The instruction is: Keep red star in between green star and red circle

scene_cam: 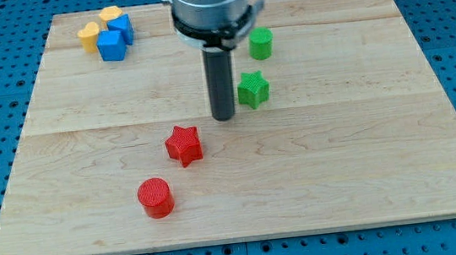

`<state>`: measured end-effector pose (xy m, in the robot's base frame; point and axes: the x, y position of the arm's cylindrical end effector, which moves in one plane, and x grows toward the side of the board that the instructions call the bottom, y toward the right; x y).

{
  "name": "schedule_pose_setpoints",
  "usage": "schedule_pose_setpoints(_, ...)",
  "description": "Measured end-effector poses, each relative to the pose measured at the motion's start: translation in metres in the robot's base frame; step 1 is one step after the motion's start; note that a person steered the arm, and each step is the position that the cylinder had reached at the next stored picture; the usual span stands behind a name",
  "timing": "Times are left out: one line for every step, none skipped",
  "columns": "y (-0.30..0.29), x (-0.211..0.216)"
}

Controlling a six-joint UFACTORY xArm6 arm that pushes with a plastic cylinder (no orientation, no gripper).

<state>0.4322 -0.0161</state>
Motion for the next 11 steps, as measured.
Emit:
schedule_pose_setpoints(0.031,-0.007)
schedule_pose_setpoints(0.036,-0.005)
schedule_pose_setpoints(0.024,-0.001)
schedule_pose_setpoints(-0.059,-0.018)
schedule_pose_setpoints(-0.142,-0.010)
schedule_pose_setpoints(-0.140,0.038)
schedule_pose_setpoints(-0.094,0.056)
schedule_pose_setpoints(-0.060,0.058)
schedule_pose_setpoints(-0.093,0.071)
schedule_pose_setpoints(-0.055,0.084)
schedule_pose_setpoints(-0.004,0.081)
